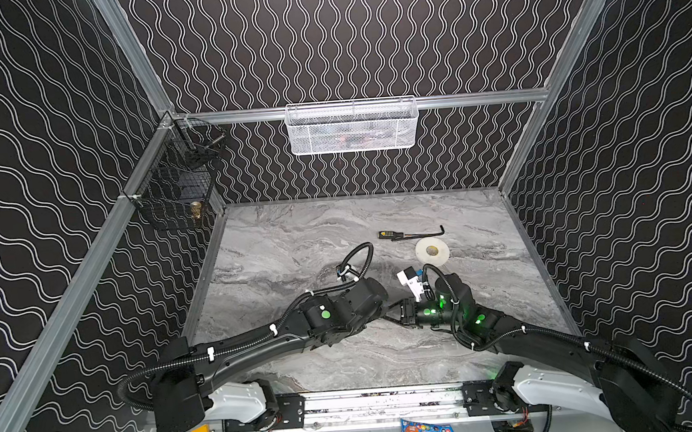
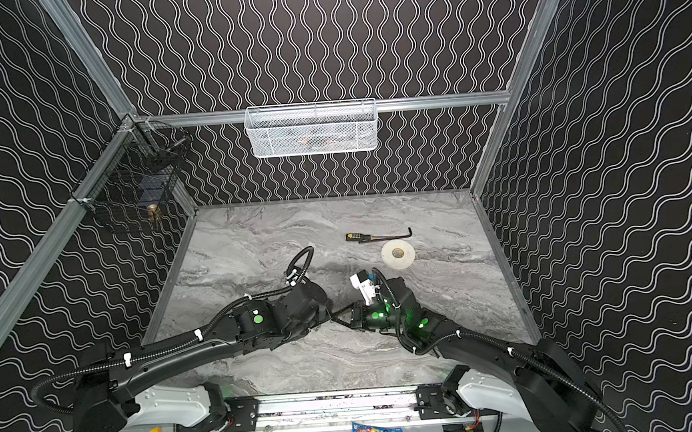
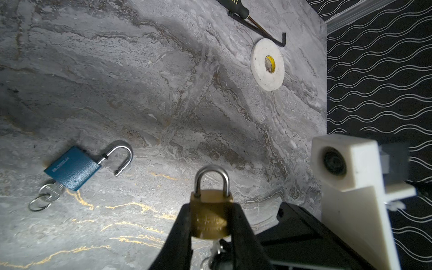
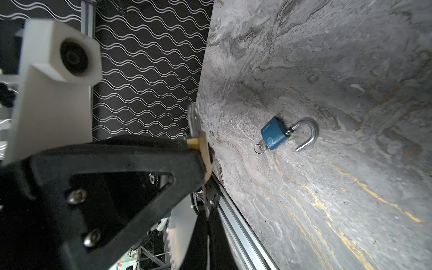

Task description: Unlock with the key

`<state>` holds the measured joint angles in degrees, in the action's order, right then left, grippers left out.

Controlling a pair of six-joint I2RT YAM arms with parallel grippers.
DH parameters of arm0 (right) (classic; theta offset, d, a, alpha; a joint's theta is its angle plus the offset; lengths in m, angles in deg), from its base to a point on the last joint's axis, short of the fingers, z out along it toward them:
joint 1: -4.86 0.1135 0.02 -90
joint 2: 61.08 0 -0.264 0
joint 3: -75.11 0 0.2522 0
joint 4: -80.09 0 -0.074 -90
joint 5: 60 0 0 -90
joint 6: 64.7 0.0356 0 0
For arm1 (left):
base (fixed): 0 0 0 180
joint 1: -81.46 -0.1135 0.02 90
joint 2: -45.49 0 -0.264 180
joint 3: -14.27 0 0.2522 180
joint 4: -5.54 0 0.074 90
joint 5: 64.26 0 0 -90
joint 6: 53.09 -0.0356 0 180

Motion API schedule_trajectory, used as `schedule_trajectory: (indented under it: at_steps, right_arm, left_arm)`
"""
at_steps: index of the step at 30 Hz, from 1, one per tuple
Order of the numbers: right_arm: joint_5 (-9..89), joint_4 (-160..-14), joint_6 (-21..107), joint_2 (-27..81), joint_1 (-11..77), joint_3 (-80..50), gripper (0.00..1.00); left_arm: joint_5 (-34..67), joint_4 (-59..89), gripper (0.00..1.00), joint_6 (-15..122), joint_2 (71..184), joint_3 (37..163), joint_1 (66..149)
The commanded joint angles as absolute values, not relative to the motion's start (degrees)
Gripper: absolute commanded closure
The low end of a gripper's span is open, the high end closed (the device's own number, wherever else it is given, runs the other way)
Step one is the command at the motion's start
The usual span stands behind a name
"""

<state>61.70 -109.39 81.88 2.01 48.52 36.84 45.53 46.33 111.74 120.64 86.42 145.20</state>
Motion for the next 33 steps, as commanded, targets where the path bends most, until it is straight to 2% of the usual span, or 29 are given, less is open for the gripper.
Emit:
schedule_trajectory:
  at_steps: [1, 9, 12, 16, 24, 33]
  right_arm:
    - [57.37, -117.55, 84.00, 0.31, 48.79, 37.51, 1.00]
    - [51.61, -124.33, 86.90, 0.24, 51.31, 38.38, 1.00]
    - [51.16, -127.38, 88.71, 0.74, 51.31, 38.62, 1.00]
    - [51.61, -133.40, 92.49, 3.78, 52.51, 38.64, 1.00]
    - [40.22, -128.88, 93.01, 1.57, 57.58, 38.86, 1.00]
    - [38.16, -132.04, 90.93, 2.03, 58.74, 39.12, 1.00]
  left_arm:
    - [45.07, 48.32, 1.00, 112.72, 120.76, 87.15, 145.18]
    - [44.54, 47.01, 1.00, 116.11, 118.43, 84.59, 145.32]
    - [45.28, 49.16, 1.00, 116.71, 118.58, 84.62, 145.35]
    - [44.34, 44.75, 1.00, 118.41, 117.30, 81.79, 145.35]
    - [45.56, 42.47, 1.00, 121.68, 115.71, 80.24, 145.35]
    - [42.44, 39.90, 1.00, 120.97, 114.24, 80.19, 145.36]
